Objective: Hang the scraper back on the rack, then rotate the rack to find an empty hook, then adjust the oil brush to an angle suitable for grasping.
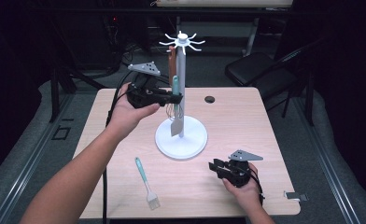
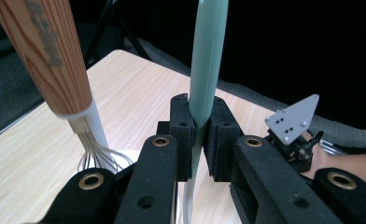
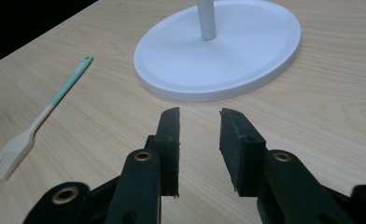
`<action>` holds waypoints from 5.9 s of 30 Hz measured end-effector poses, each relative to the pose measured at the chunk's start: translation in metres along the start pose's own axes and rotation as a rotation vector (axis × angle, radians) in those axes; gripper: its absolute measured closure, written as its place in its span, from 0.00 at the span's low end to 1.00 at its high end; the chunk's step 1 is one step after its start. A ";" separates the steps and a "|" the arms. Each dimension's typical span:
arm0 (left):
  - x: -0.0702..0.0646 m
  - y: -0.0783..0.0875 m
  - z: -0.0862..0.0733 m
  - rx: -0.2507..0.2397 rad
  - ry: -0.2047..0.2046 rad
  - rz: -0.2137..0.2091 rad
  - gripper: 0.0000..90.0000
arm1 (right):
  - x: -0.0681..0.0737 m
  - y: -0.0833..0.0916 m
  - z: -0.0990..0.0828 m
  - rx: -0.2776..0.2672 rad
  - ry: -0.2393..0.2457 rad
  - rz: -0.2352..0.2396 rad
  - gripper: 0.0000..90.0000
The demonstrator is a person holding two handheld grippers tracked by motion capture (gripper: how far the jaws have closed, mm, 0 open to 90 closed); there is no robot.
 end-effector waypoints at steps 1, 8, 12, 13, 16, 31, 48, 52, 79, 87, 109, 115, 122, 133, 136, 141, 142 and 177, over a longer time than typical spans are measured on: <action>0.001 0.001 0.002 -0.001 0.000 0.001 0.92 | 0.000 0.000 0.000 -0.001 0.002 -0.003 0.76; 0.005 0.002 0.011 -0.010 0.002 0.004 0.92 | -0.001 0.001 0.000 -0.007 0.000 -0.005 0.75; 0.010 0.002 0.018 -0.010 0.009 0.011 0.92 | -0.001 0.000 0.000 -0.009 -0.001 -0.002 0.74; 0.012 0.002 0.019 -0.008 0.007 0.014 0.92 | -0.001 0.000 0.000 -0.009 -0.005 -0.001 0.74; 0.014 0.000 0.026 -0.008 0.002 0.017 0.92 | -0.001 -0.001 0.000 -0.008 0.000 -0.006 0.74; 0.026 -0.009 0.048 -0.015 0.011 0.006 0.92 | 0.001 0.001 0.001 -0.020 -0.002 0.009 0.74; 0.034 -0.015 0.045 -0.004 0.064 0.058 0.92 | 0.004 -0.001 -0.001 -0.010 0.013 0.013 0.74; 0.034 -0.015 0.045 0.000 0.064 0.083 0.92 | 0.004 -0.002 -0.001 -0.012 0.016 0.015 0.73; 0.007 -0.007 -0.005 0.048 0.043 0.113 0.66 | 0.001 -0.001 0.002 -0.030 0.013 0.004 0.71; 0.000 -0.006 -0.049 0.091 0.061 0.100 0.65 | -0.003 0.001 0.002 -0.030 0.029 -0.025 0.67; -0.016 -0.009 -0.181 0.088 0.207 0.167 0.60 | -0.004 0.007 0.013 -0.059 0.050 -0.036 0.59; -0.020 -0.007 -0.212 0.072 0.246 0.209 0.60 | -0.004 0.008 0.015 -0.081 0.048 -0.050 0.56; -0.025 -0.004 -0.232 0.061 0.264 0.231 0.60 | -0.007 0.011 0.021 -0.100 0.034 -0.059 0.63; -0.028 -0.005 -0.250 0.073 0.266 0.249 0.59 | -0.011 0.016 0.031 -0.150 0.034 -0.064 0.62; -0.029 -0.006 -0.253 0.079 0.260 0.239 0.59 | -0.012 0.017 0.031 -0.155 0.035 -0.069 0.61; -0.030 -0.007 -0.255 0.089 0.261 0.235 0.58 | -0.016 0.015 0.032 -0.166 0.033 -0.080 0.61; -0.029 -0.006 -0.255 0.091 0.253 0.239 0.58 | -0.016 0.015 0.033 -0.168 0.028 -0.078 0.61; -0.031 -0.005 -0.257 0.084 0.258 0.246 0.57 | -0.003 0.051 0.137 -0.279 0.076 -0.005 0.94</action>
Point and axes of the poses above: each handheld gripper's, and its own axes: y roughly backward along the jaws, z roughly out of its top, x roughly to its left, the point moved 8 cm from there along -y, roughly forward along the jaws, and after that the axes turned 13 degrees about -y, right-handed, at the moved point
